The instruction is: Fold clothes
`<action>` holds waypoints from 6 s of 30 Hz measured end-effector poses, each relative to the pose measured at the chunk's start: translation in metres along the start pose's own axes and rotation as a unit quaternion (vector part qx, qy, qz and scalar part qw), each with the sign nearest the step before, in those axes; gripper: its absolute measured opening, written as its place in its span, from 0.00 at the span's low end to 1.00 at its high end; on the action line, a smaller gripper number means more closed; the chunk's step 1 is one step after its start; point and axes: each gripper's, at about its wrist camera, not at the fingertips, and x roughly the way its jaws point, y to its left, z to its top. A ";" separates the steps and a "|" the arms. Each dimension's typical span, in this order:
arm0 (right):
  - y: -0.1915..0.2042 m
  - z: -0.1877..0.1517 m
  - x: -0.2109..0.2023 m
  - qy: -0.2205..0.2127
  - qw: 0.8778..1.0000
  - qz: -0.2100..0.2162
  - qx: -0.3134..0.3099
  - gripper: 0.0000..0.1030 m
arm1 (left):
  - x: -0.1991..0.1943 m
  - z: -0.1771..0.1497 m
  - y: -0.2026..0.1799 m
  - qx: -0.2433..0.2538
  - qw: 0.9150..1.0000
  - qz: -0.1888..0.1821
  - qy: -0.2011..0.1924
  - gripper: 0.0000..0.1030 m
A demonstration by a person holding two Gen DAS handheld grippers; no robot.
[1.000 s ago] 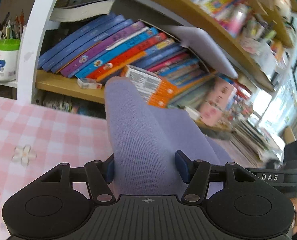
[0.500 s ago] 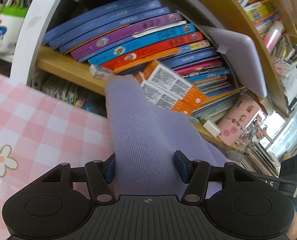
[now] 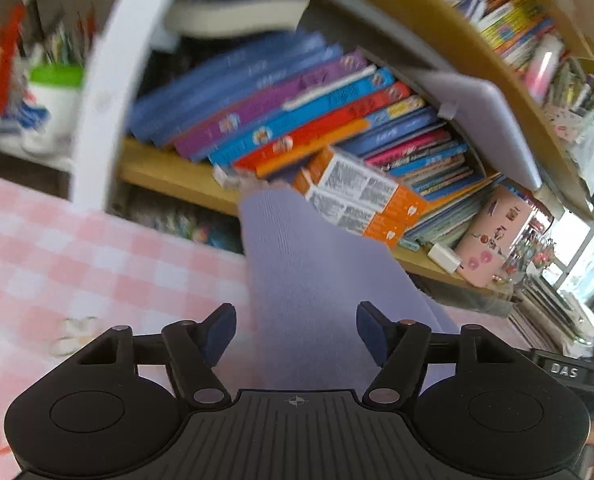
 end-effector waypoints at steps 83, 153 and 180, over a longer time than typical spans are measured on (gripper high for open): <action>0.074 -0.118 -0.125 -0.079 0.956 -0.193 -0.206 1.00 | -0.108 -0.112 -0.096 0.175 0.966 0.176 -0.066 1.00; 0.075 -0.119 -0.124 -0.075 0.955 -0.195 -0.210 1.00 | -0.107 -0.110 -0.093 0.168 0.968 0.175 -0.061 1.00; 0.075 -0.118 -0.123 -0.074 0.955 -0.195 -0.211 1.00 | -0.107 -0.111 -0.095 0.169 0.967 0.181 -0.062 1.00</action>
